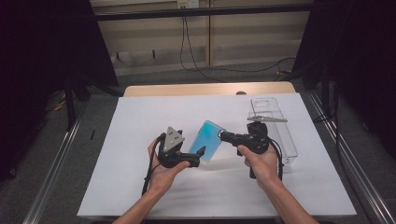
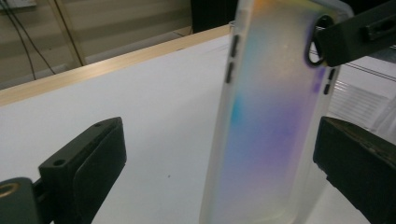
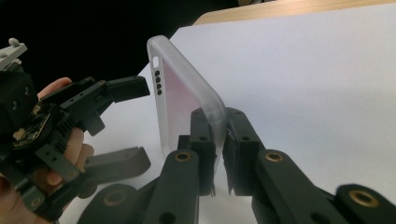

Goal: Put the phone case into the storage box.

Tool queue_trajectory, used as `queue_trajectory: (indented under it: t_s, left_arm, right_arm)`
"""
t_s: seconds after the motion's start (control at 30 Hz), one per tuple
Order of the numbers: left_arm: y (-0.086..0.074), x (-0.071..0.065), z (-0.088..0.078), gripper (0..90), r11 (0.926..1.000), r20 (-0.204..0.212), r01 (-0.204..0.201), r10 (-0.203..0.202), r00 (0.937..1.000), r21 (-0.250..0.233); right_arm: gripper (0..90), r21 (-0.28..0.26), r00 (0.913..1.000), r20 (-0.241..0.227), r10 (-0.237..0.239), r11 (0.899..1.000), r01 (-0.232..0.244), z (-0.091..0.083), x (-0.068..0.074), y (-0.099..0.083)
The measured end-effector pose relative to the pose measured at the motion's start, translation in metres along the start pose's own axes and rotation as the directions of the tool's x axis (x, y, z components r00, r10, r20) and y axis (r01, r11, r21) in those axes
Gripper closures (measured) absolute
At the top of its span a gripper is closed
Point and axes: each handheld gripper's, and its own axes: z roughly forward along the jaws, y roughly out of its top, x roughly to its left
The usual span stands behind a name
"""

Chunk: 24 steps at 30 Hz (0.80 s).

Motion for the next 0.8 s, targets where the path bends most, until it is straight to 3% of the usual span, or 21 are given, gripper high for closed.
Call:
queue_trajectory:
  t_s: [0.2,0.33,0.43,0.57,0.73,0.8]
  left_arm:
    - [0.000,0.005,-0.009,2.6,0.9990,0.019,-0.008,0.009,0.9998,-0.044]
    - [-0.001,0.006,-0.011,2.8,0.9991,-0.011,-0.004,0.004,0.9999,-0.043]
    - [-0.003,0.008,-0.012,3.8,0.9981,0.001,0.004,-0.004,1.0000,-0.061]
    - [-0.006,0.013,-0.014,7.8,0.9951,-0.020,0.009,-0.011,0.9997,-0.099]
    - [-0.008,0.019,-0.022,13.4,0.9925,0.002,0.064,-0.065,0.9979,-0.104]
    - [-0.010,0.020,-0.027,12.7,0.9930,-0.004,0.052,-0.053,0.9986,-0.106]
  right_arm:
    - [83.1,-0.006,0.9999,0.010,-0.007,1.000,0.008,-0.003,-0.003,0.002]
    - [83.1,-0.018,0.9998,0.018,-0.010,1.000,0.010,-0.007,-0.005,0.005]
    - [83.1,-0.029,0.9995,0.026,-0.016,0.999,0.017,-0.010,-0.006,0.007]
    - [83.1,-0.044,0.9996,0.028,-0.009,0.999,0.011,-0.013,-0.009,0.008]
    - [83.1,-0.060,0.9993,0.036,-0.014,0.998,0.016,-0.018,-0.012,0.010]
    - [83.2,-0.064,0.9987,0.042,-0.028,0.997,0.031,-0.020,-0.012,0.010]
